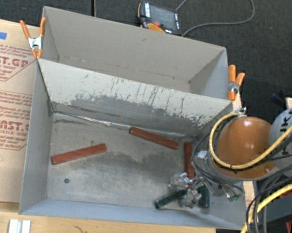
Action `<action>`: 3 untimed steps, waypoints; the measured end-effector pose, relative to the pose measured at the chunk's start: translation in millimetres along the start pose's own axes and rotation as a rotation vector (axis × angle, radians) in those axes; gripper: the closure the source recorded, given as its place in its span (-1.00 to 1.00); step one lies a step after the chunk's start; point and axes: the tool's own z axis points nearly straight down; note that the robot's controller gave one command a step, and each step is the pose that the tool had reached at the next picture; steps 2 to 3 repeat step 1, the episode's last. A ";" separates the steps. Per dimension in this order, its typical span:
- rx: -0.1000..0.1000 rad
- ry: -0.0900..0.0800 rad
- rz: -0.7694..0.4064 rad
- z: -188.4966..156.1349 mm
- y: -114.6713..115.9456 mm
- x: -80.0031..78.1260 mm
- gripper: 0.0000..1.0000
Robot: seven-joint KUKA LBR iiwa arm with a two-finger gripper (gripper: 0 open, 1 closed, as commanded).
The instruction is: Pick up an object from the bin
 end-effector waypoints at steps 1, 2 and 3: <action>0.005 -0.001 0.006 -199.2 -5.9 -0.5 1.00; 0.005 -0.001 0.006 -199.2 -5.9 -0.5 1.00; 0.005 -0.001 0.006 -199.2 -5.9 -0.5 1.00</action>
Offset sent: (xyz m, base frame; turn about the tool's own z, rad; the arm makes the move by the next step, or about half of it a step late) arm 0.0008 -0.0056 0.1950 0.0042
